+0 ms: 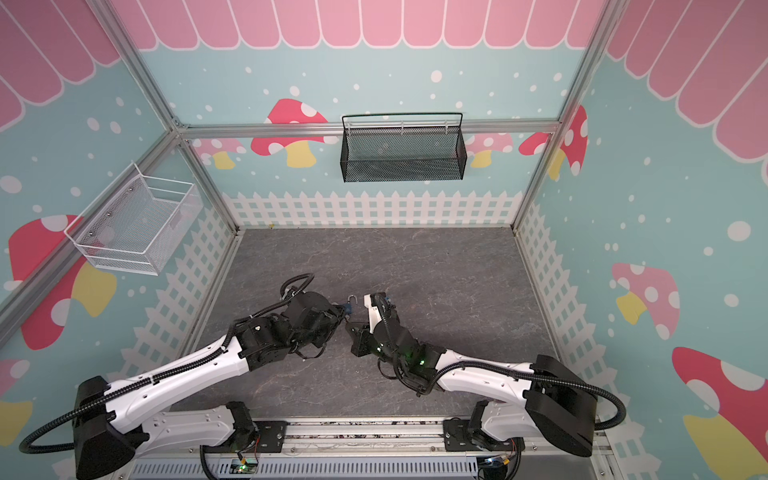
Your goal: Unlock with the key
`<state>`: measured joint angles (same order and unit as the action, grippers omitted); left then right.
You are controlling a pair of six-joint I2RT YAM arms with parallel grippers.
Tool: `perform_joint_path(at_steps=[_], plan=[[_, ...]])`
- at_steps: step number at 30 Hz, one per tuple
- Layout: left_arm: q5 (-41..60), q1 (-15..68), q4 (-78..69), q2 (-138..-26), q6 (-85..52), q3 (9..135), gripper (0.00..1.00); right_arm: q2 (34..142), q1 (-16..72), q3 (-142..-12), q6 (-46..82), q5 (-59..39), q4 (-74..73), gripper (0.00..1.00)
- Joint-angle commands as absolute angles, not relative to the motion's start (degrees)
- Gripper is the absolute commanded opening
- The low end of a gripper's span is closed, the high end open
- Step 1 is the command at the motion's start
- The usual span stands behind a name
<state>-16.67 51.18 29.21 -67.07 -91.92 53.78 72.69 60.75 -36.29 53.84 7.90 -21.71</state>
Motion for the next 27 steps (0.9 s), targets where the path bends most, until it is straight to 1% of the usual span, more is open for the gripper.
perform_joint_path(at_steps=[1,4,12,16,22,27], plan=[[-16.31,51.24,28.14,-65.98,-93.09,53.69,0.00,72.50,60.44,-37.36,54.25,9.05,-21.63,0.00],[-16.24,51.45,28.17,-66.35,-92.21,54.30,0.00,72.69,59.93,-38.60,54.40,9.04,-20.74,0.00],[-17.92,53.71,30.34,-69.03,-90.88,56.57,0.00,73.03,58.90,-41.25,57.01,3.67,-22.15,0.00],[-17.98,54.89,30.77,-70.44,-90.18,58.19,0.00,73.75,58.99,-42.87,55.76,6.10,-21.17,0.00],[-16.99,55.20,31.82,-71.54,-90.17,58.46,0.00,74.71,59.17,-45.84,50.30,14.57,-16.82,0.00],[-16.60,55.24,32.32,-71.61,-90.43,57.46,0.00,73.52,59.17,-46.08,46.04,16.78,-18.47,0.00]])
